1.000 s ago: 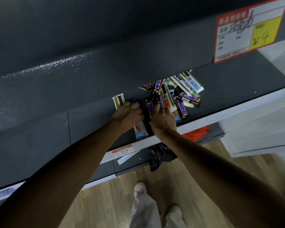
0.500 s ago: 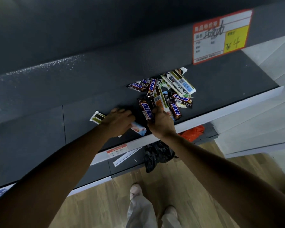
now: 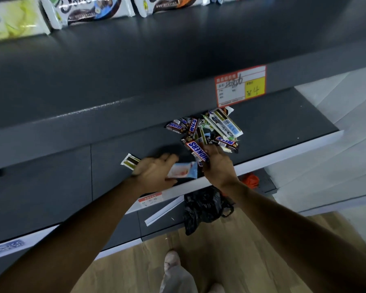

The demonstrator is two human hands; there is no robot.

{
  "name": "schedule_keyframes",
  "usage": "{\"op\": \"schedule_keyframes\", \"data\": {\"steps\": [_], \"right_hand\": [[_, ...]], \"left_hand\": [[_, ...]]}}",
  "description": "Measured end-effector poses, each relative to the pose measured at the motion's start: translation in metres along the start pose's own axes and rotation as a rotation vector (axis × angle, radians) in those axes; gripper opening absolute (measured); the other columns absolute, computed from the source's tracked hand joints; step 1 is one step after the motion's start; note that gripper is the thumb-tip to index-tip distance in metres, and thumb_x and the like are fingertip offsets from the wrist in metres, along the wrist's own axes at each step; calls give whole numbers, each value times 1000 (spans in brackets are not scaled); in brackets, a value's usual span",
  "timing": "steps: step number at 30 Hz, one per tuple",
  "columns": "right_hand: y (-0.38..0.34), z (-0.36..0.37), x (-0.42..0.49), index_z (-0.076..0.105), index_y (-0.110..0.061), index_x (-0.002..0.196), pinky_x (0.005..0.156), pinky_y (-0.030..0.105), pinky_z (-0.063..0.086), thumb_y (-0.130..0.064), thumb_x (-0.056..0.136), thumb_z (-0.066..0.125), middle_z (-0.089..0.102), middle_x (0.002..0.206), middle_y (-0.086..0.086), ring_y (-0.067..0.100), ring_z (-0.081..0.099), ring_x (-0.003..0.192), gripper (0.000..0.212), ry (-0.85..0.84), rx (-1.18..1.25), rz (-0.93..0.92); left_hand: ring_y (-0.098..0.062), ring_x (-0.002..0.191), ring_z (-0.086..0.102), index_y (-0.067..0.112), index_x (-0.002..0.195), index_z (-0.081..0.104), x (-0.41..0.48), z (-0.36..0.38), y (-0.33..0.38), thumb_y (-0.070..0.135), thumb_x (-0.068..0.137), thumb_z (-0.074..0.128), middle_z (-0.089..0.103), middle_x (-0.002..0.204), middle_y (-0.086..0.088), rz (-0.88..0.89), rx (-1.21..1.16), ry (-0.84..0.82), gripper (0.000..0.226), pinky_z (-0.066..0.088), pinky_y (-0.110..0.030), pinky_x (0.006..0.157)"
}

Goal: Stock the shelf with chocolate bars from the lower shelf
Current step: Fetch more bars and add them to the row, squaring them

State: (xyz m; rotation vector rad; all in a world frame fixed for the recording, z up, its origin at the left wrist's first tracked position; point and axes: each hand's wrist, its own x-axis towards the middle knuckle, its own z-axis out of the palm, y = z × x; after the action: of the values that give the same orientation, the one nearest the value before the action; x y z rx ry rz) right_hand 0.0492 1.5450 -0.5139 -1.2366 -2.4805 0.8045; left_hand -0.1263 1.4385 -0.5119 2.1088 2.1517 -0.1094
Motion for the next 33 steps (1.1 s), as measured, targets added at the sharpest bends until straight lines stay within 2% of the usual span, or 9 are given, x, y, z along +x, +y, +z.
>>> {"op": "schedule_keyframes", "data": {"steps": [4, 6, 9, 13, 16, 18, 21, 26, 33], "right_hand": [[6, -23, -15, 41, -8, 135, 94, 36, 43, -2, 83, 57, 42, 129, 15, 30, 46, 113, 55, 10, -142, -231], [7, -37, -23, 47, -4, 130, 93, 39, 47, 3, 76, 63, 45, 125, 19, 34, 49, 108, 57, 17, -202, -358], [7, -60, -32, 50, -3, 119, 81, 44, 55, 7, 57, 76, 54, 111, 20, 35, 58, 95, 67, 128, -279, -553], [-3, -95, -40, 50, -3, 115, 83, 39, 54, 2, 56, 80, 58, 105, 17, 27, 51, 99, 66, 301, -305, -726], [-12, -122, -46, 47, -6, 115, 85, 37, 53, -3, 54, 83, 57, 105, 14, 21, 44, 98, 71, 377, -335, -817], [-20, -140, -48, 46, -8, 115, 88, 36, 51, -7, 53, 85, 52, 108, 11, 20, 43, 99, 73, 417, -323, -839], [-29, -165, -47, 45, -10, 116, 80, 35, 55, -8, 60, 84, 46, 112, 7, 17, 45, 99, 68, 467, -258, -830], [-47, -207, -38, 46, -7, 116, 75, 36, 56, -11, 64, 84, 61, 104, 19, 20, 50, 98, 64, 543, -225, -857], [-73, -244, 5, 52, 3, 120, 86, 31, 41, -20, 67, 83, 57, 110, 22, 19, 43, 105, 65, 643, -173, -791]], "left_hand": [[-27, 76, 65, 17, 113, 48, -19, -16, 17, 47, 77, 65, 59, 102, -6, 89, 69, 132, 51, 47, -30, 57], [-24, 62, 64, 18, 108, 48, -28, -28, 25, 52, 72, 68, 61, 91, -5, 133, 116, 201, 54, 46, -27, 46], [-21, 65, 62, 19, 107, 48, -39, -51, 39, 57, 77, 49, 60, 85, -3, 186, 167, 314, 49, 46, -27, 46], [-18, 66, 58, 18, 99, 60, -53, -88, 57, 47, 71, 54, 56, 81, -1, 231, 189, 445, 41, 42, -26, 48], [-19, 64, 56, 17, 98, 58, -59, -113, 67, 41, 71, 55, 55, 81, -2, 250, 222, 538, 36, 40, -26, 46], [-18, 66, 55, 16, 100, 54, -59, -128, 71, 41, 75, 52, 54, 82, -3, 258, 257, 618, 35, 41, -25, 47], [-18, 70, 49, 14, 104, 55, -55, -153, 76, 41, 80, 51, 50, 84, -4, 251, 273, 697, 36, 44, -28, 51], [-17, 69, 54, 14, 117, 50, -50, -187, 86, 46, 84, 46, 50, 85, -3, 207, 239, 742, 46, 45, -26, 44], [-22, 92, 62, 10, 123, 54, -17, -250, 72, 44, 86, 52, 64, 109, -6, 249, 236, 849, 50, 52, -32, 76]]}}
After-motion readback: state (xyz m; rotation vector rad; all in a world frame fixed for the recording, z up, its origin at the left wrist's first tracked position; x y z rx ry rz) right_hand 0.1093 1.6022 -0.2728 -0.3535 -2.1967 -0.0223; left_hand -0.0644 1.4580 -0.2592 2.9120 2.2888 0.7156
